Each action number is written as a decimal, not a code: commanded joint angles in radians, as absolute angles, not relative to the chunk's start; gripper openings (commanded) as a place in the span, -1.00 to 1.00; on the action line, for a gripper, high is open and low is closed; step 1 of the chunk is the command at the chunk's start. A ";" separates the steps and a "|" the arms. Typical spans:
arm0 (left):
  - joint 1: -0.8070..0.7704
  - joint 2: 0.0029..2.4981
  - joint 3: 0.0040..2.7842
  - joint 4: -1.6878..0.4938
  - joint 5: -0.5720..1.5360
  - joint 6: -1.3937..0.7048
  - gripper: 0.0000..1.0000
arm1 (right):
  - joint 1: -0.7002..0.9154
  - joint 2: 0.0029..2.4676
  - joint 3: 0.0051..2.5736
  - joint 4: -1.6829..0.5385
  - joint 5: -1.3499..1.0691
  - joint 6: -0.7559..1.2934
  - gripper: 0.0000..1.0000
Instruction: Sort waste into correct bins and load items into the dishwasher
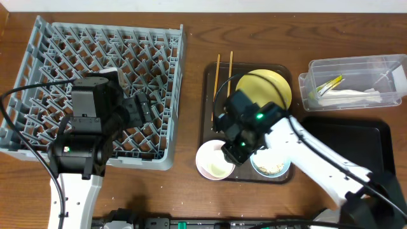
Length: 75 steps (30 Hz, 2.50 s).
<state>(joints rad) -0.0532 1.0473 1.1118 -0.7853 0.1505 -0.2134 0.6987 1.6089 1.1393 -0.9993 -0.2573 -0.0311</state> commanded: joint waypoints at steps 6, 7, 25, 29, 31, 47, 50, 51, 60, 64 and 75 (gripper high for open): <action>-0.048 1.045 1.132 -0.784 0.147 -0.223 0.77 | 0.714 1.629 1.084 -0.915 -0.162 0.100 -0.46; -0.048 1.045 1.132 -0.784 0.149 -0.223 0.77 | 0.714 1.630 1.082 -0.912 -0.175 0.100 -0.46; -0.048 1.045 1.132 -0.776 0.171 -0.224 0.77 | 0.610 1.555 1.153 -0.923 -0.241 0.152 -0.98; -0.048 1.046 1.132 -0.747 0.303 -0.232 0.77 | 0.497 1.499 1.227 -0.933 -0.294 0.128 -0.98; -0.048 1.050 1.132 -0.722 0.381 -0.258 0.77 | 0.429 1.478 1.260 -0.917 -0.385 0.090 -0.98; -0.073 1.227 1.132 -0.249 1.228 -0.535 0.76 | 0.192 1.465 1.308 -0.368 -1.275 0.208 -0.98; -0.097 1.256 1.132 -0.177 1.309 -0.580 0.76 | 0.215 1.465 1.308 -0.349 -1.274 0.217 -0.98; -0.107 1.262 1.132 -0.154 1.333 -0.585 0.76 | 0.221 1.465 1.308 -0.348 -1.272 0.217 -0.98; -0.213 1.266 1.132 -0.004 1.409 -0.585 0.75 | 0.281 1.466 1.308 -0.281 -1.254 0.242 -0.98; -0.242 1.267 1.132 -0.001 1.410 -0.585 0.60 | 0.302 1.466 1.308 -0.233 -1.254 0.270 -0.98; -0.235 1.267 1.132 0.014 1.401 -0.585 0.34 | 0.304 1.466 1.308 -0.276 -1.196 0.269 -0.95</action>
